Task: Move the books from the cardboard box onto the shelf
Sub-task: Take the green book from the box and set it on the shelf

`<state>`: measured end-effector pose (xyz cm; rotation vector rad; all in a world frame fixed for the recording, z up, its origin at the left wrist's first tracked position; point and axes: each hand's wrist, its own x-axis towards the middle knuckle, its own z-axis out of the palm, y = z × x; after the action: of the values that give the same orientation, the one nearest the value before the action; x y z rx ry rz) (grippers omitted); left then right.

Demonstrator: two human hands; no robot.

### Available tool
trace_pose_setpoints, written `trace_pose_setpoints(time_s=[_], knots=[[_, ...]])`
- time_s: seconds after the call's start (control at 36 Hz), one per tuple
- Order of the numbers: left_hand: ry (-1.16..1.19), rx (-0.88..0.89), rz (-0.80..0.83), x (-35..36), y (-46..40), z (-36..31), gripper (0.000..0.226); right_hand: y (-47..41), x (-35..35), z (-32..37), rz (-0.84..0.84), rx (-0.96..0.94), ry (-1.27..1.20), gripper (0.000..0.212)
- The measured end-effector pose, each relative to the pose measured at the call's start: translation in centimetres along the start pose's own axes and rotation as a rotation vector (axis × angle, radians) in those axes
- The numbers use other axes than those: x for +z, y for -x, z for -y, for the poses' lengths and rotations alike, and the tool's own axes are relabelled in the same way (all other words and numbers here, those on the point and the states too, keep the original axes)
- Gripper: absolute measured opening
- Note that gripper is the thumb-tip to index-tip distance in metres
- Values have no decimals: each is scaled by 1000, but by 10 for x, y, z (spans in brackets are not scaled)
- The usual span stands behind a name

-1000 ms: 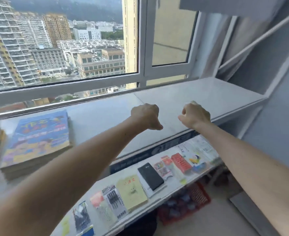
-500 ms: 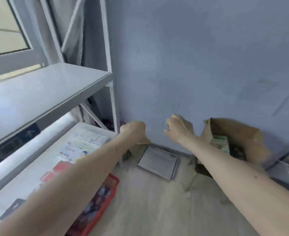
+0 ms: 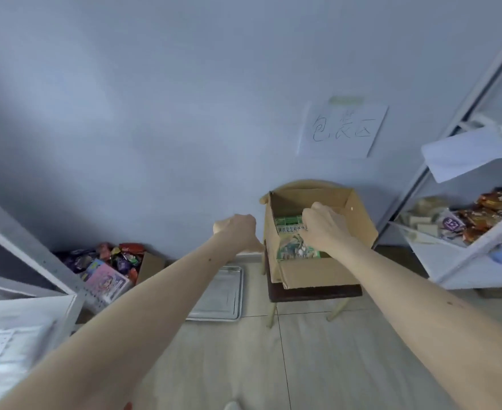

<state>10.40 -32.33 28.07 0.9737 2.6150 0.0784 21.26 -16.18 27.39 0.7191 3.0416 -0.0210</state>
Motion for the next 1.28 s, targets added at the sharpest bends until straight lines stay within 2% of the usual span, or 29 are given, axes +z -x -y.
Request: trace_pose_setpoints(time_s=[0.11,0.19,0.33,0.44,0.67,0.75,0.92,1.0,1.08,1.14,1.28], knots=[[-11,55,8,-6,-68,-31,44,-48,8,-44,32,86,-21,12],[-12,101,28,-4,-113,-54,37,-80,20,-76,63,121,-49,18],[5,120,76,13,-179,-83,26,-141,48,-124,132,153,-77,14],[69,69,133,36,-233,-100,24,-195,76,-155,184,123,-61,13],[216,-140,250,92,-315,-124,24,-292,138,-203,329,4,-33,20],[263,-217,298,124,-339,-125,40,-314,173,-211,401,-1,-49,27],[304,-413,394,198,-373,-117,89,-336,261,-218,565,99,-193,67],[351,-493,392,230,-386,-112,109,-342,305,-220,634,181,-319,82],[374,-528,367,255,-395,-108,117,-348,339,-215,708,279,-460,93],[354,-531,359,267,-397,-108,119,-349,357,-210,735,337,-550,92],[307,-517,332,283,-400,-109,120,-353,388,-198,649,631,-775,89]])
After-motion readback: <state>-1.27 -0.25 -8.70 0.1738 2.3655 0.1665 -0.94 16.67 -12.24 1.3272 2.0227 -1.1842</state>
